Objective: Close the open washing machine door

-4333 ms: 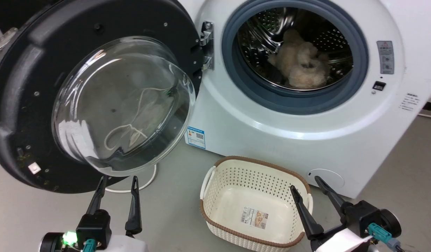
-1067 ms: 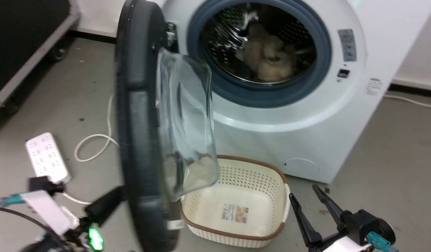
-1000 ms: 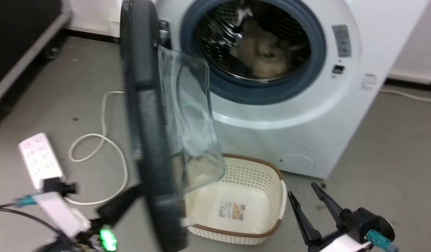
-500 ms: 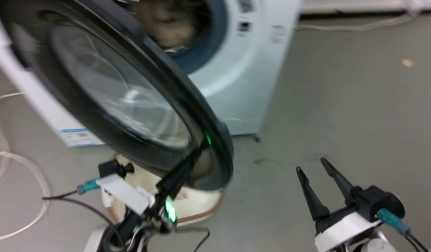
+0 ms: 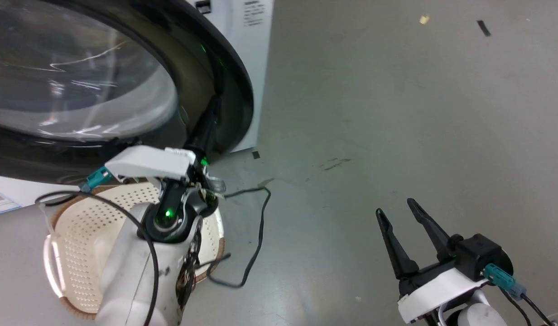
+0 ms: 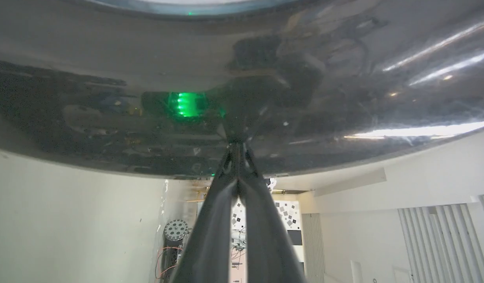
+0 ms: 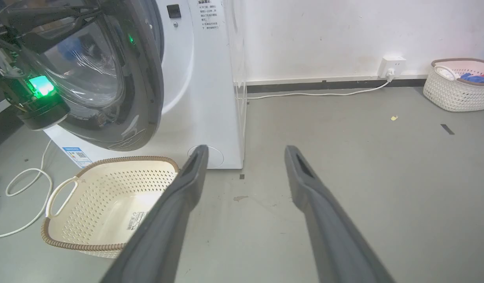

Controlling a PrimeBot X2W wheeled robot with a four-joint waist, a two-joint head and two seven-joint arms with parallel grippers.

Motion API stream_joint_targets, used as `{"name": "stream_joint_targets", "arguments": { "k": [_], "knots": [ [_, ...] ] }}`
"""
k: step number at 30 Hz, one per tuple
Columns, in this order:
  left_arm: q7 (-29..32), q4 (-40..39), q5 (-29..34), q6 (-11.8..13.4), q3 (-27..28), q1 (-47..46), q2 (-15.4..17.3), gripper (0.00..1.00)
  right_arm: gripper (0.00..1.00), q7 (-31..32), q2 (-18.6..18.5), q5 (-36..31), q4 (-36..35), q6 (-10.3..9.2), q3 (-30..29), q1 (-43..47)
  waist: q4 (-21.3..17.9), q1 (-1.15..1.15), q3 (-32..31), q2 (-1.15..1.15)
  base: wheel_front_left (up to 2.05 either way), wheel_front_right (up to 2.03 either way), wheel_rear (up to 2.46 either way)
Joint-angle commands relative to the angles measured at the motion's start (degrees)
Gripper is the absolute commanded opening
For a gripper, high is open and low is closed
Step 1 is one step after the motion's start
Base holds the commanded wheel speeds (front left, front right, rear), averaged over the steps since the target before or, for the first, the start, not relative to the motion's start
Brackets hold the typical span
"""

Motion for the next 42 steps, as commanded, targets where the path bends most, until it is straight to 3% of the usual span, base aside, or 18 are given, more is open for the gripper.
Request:
{"name": "stream_joint_targets", "arguments": {
  "k": [1,6,13,14,15,20,23,29,31,32,38,40,41,42],
  "knots": [
    [-1.0,1.9,-0.3,-0.4,-0.1,-1.6,0.1,0.0,1.0,-0.2,0.3,0.2,0.0,0.05,0.1,-0.9,-0.6,-0.01,0.3,-0.01,0.0,0.0,0.0],
    [-1.3,4.7,0.1,-0.7,-1.5,-2.6,0.1,0.0,1.0,-0.2,0.3,0.2,-0.7,0.05,-0.4,-0.7,1.2,-0.01,-0.9,-0.01,0.0,0.0,0.0],
    [-2.3,-5.5,7.9,-0.7,-6.7,7.6,2.8,0.0,1.0,-0.2,-0.7,0.3,-3.1,0.05,-1.1,1.6,7.9,-0.01,-5.1,-0.01,0.0,0.0,0.0],
    [-3.0,-7.4,9.7,-0.7,-7.9,9.7,3.7,0.79,1.0,-0.2,-0.9,0.2,-3.5,0.05,-1.2,2.1,9.1,-0.01,-6.0,-0.01,0.0,0.0,0.0],
    [-4.3,-9.0,12.1,-0.7,-9.1,11.7,4.8,1.0,1.0,-0.2,-1.2,0.1,-3.8,0.05,-1.3,2.7,10.4,-0.01,-6.7,-0.01,0.0,0.0,0.0],
    [-15.3,-12.9,30.2,-0.7,-16.1,19.1,13.3,1.0,1.0,-0.2,-2.3,-0.2,-5.3,0.05,-2.1,4.9,16.2,-0.01,-9.9,-0.01,0.0,0.0,0.0],
    [-18.3,-13.1,39.8,-0.4,-15.0,21.8,15.4,1.0,1.0,-0.2,-2.6,-0.6,-5.8,0.05,-2.0,6.0,18.9,-0.01,-11.2,-0.01,0.0,0.0,0.0],
    [-18.5,-22.3,65.1,5.3,-3.6,27.8,13.4,1.0,1.0,-0.2,-2.7,-1.0,-6.7,0.05,-2.3,7.7,23.0,-0.01,-12.7,-0.01,0.0,0.0,0.0],
    [-18.6,-24.8,71.0,7.0,-1.3,29.7,11.5,1.0,1.0,-0.2,-2.7,-1.2,-6.7,0.05,-2.2,8.3,24.0,-0.01,-13.2,-0.01,0.0,0.0,0.0],
    [-18.6,-26.0,77.1,7.9,0.6,32.3,9.8,1.0,1.0,-0.2,-2.7,-1.4,-6.7,0.05,-2.3,9.2,25.1,-0.01,-13.9,-0.01,0.0,0.0,0.0],
    [-18.6,-23.8,87.3,9.0,-1.4,35.8,10.1,1.0,1.0,-0.1,-2.0,-1.3,-6.8,0.05,-2.2,9.8,26.3,-0.01,-14.3,-0.01,0.0,0.0,0.0],
    [-18.6,-24.0,87.1,9.7,-1.2,36.1,8.4,1.0,1.0,0.2,-2.1,-0.9,-7.0,0.05,-1.6,9.5,26.8,-0.01,-14.0,-0.01,0.0,0.0,0.0],
    [-18.6,-24.1,87.2,10.0,-1.0,36.2,7.9,1.0,0.84,0.3,-2.2,-0.8,-7.2,0.05,-1.5,9.3,27.1,-0.01,-13.8,-0.01,0.0,0.0,0.0],
    [-18.6,-24.2,87.6,10.2,-0.9,36.2,7.6,1.0,0.47,0.5,-2.4,-0.7,-7.4,0.05,-1.2,9.0,27.4,-0.01,-13.5,-0.01,0.0,0.0,0.0]
  ]
}}
